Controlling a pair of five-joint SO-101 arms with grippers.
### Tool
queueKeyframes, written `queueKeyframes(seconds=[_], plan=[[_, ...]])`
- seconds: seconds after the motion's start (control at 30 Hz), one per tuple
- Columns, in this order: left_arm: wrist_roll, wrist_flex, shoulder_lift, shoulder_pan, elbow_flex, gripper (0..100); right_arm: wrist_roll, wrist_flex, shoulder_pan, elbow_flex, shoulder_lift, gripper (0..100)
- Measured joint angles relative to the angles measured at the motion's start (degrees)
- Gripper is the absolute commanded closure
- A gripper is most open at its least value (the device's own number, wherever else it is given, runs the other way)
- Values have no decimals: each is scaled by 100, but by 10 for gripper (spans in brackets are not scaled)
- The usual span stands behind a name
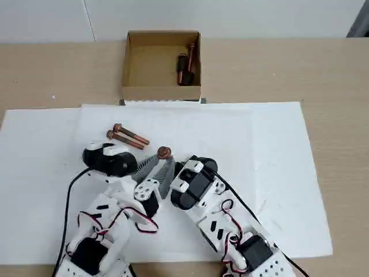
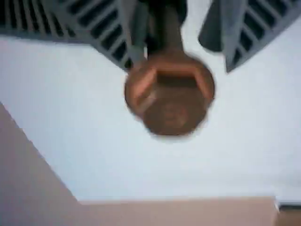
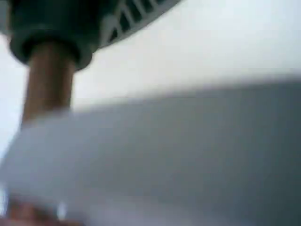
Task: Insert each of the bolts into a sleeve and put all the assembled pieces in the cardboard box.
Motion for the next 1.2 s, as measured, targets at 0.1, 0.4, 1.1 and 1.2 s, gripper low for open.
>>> queueKeyframes(seconds=[0.1, 0.4, 1.1, 1.2], plan=[[88, 18, 0, 229, 132, 902, 0, 0, 0, 0, -9, 996], [123, -26, -35, 316, 431, 901, 0, 9, 26, 0, 18, 996], [123, 527, -44, 633, 202, 843, 9, 18, 0, 0, 9, 996], [123, 624, -18, 615, -9, 844, 9, 18, 9, 0, 9, 996]])
